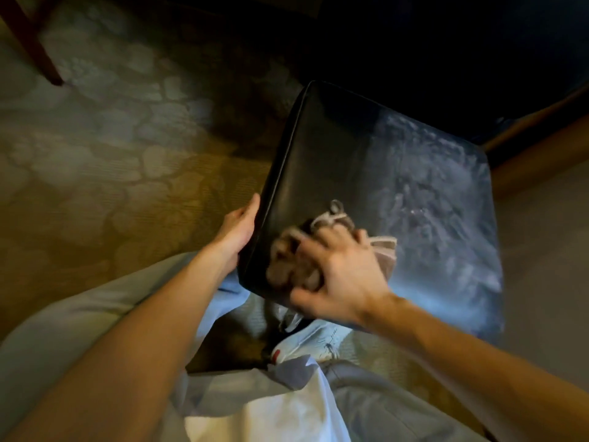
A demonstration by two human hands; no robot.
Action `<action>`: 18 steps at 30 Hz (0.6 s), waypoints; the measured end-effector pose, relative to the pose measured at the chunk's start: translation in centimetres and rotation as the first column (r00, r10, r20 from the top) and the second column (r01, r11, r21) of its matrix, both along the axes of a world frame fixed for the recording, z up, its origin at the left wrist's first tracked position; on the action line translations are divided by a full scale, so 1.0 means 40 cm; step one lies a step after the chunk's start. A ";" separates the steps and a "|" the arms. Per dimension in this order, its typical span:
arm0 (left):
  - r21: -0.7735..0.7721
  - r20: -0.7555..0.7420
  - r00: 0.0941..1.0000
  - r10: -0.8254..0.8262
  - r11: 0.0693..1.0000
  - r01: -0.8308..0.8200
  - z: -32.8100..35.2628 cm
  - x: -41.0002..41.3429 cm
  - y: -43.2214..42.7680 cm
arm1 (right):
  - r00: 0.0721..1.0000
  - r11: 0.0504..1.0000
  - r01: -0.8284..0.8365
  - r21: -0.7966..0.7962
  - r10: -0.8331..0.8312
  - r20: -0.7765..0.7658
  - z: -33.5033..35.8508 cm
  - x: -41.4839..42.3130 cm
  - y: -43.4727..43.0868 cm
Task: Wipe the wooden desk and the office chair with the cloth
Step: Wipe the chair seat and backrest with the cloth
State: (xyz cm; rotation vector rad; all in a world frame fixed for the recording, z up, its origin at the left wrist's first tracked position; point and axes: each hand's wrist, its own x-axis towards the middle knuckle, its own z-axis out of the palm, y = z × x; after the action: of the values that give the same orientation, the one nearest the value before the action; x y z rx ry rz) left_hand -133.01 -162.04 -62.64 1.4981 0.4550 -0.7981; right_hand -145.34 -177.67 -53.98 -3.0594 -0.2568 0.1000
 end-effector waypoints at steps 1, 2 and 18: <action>-0.060 -0.039 0.999 -0.035 0.998 0.032 0.008 0.002 0.010 | 0.996 0.998 0.056 0.019 -0.057 0.068 0.021 0.023 -0.015; -0.124 -0.068 0.994 -0.082 0.990 0.073 0.010 0.003 0.020 | 0.985 0.993 0.112 0.044 -0.116 0.127 0.044 0.054 -0.027; -0.218 -0.143 0.964 -0.222 0.958 0.189 0.002 0.039 0.042 | 0.908 0.903 -0.412 -0.123 0.418 0.025 -0.105 -0.011 0.089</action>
State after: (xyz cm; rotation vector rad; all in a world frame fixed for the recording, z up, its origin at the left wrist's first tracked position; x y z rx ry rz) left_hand -131.45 -160.37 -62.58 1.3077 0.3317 -1.1072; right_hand -145.78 -174.09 -58.19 -3.0649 -0.9379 0.0607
